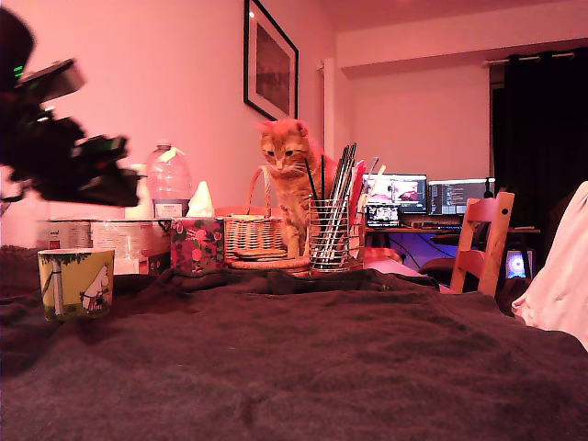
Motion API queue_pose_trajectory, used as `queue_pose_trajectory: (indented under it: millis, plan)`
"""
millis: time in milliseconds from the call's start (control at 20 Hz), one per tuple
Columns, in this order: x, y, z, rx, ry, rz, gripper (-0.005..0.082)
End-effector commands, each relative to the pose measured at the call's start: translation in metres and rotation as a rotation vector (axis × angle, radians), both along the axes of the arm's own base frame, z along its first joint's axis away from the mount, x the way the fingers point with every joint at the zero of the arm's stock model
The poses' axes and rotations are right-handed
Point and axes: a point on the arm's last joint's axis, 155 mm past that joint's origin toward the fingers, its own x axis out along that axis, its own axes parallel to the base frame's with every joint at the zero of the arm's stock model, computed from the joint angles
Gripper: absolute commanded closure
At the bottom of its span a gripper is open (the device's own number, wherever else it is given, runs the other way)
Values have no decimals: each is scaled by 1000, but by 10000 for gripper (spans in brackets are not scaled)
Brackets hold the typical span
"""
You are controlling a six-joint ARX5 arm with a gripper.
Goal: Pick up the coffee capsules on the table and drop them inside the coffee cup
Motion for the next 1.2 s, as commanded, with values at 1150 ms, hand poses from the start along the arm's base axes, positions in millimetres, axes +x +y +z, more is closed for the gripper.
queue_pose_trajectory:
  millis: [1150]
  plan:
    - [0, 73, -20, 44, 115, 206, 680]
